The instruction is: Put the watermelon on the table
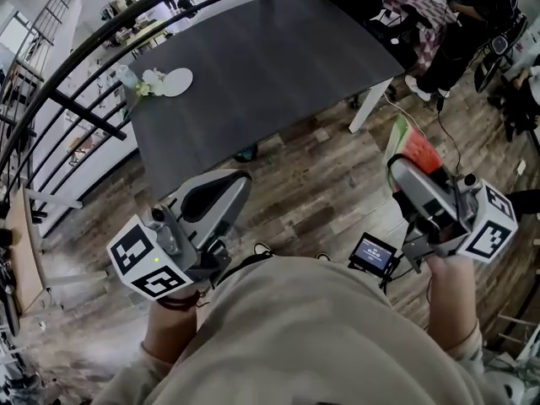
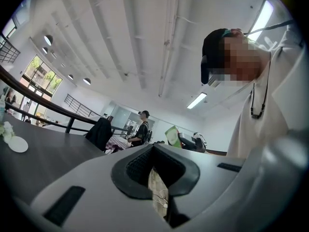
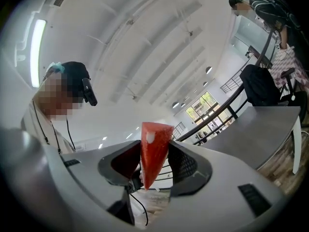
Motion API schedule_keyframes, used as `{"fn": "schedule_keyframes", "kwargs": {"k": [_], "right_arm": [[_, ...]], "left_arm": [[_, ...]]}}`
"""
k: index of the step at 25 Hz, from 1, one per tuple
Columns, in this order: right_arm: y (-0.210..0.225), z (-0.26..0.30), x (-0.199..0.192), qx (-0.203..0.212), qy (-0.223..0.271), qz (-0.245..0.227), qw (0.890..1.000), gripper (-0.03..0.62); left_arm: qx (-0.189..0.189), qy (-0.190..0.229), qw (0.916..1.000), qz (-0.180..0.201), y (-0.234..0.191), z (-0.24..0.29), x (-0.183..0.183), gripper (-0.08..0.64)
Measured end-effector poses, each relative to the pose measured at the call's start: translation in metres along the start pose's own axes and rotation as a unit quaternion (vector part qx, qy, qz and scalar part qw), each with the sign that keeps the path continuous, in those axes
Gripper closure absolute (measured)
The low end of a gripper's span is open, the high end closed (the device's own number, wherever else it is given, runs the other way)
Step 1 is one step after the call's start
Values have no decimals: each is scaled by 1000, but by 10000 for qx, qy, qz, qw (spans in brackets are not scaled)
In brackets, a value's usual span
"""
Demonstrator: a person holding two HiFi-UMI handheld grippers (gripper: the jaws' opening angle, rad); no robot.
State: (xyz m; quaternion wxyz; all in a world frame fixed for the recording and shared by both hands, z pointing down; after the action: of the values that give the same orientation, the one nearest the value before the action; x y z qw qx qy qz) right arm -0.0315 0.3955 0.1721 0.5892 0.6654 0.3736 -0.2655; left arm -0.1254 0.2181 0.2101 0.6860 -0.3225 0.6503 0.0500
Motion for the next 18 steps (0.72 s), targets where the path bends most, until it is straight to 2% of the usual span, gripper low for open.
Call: {"fn": "schedule_keyframes", "kwargs": {"k": [9, 18], "right_arm": [[15, 140, -6, 437, -441, 24, 9981, 402], [31, 232, -14, 1166, -878, 274, 9889, 402]], "left_arm": [[299, 24, 9995, -61, -89, -63, 27, 557], [827, 95, 9965, -76, -120, -104, 29, 557]]}}
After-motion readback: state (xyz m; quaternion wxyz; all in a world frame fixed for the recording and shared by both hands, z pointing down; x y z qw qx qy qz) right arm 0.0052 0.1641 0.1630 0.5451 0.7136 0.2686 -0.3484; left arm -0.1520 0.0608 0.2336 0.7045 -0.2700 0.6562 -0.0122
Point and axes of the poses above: the fingertips, and each gripper's own axes: z forward along the fingers, y to its right, x out of its top, the point moved 1 cm from there along -z, backward along the fingers, and after that the axes turned 4 degrees about x, right-handed, at the moved point
